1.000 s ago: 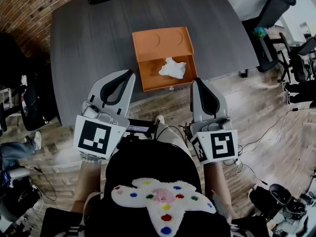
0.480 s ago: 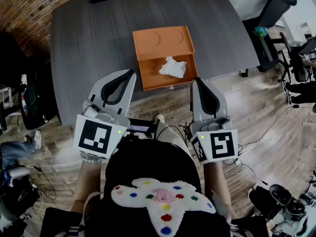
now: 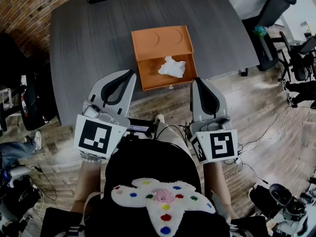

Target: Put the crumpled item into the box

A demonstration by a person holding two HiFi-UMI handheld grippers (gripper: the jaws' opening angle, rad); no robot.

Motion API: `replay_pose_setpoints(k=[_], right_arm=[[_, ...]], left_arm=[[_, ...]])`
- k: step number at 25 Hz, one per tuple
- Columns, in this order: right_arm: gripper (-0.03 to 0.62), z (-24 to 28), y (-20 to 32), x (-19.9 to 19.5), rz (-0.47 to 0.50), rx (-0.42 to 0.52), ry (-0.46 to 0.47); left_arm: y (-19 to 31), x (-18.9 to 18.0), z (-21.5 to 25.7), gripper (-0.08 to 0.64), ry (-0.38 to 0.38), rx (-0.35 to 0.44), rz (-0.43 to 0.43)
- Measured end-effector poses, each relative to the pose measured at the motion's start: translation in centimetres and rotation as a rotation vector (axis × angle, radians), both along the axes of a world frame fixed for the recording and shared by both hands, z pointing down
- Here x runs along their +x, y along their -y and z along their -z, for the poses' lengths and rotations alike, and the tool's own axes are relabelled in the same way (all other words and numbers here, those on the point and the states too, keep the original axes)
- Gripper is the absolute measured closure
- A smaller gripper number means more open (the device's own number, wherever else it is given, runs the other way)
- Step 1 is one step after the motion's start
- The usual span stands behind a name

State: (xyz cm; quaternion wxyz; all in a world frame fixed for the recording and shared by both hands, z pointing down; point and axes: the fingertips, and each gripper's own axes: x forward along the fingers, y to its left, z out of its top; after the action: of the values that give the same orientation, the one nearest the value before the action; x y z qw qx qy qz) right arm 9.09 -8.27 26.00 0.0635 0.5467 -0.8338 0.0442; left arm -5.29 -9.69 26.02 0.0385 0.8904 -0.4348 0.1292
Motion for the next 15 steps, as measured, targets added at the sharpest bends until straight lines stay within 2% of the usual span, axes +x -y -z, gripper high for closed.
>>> replay_pose_setpoints(k=[15], right_arm=[[0.583,-0.26,0.15,0.03,0.002,-0.007,-0.009]], left_arm=[[0.25,0.17,-0.16,0.554,0.002,-0.002,-0.005]])
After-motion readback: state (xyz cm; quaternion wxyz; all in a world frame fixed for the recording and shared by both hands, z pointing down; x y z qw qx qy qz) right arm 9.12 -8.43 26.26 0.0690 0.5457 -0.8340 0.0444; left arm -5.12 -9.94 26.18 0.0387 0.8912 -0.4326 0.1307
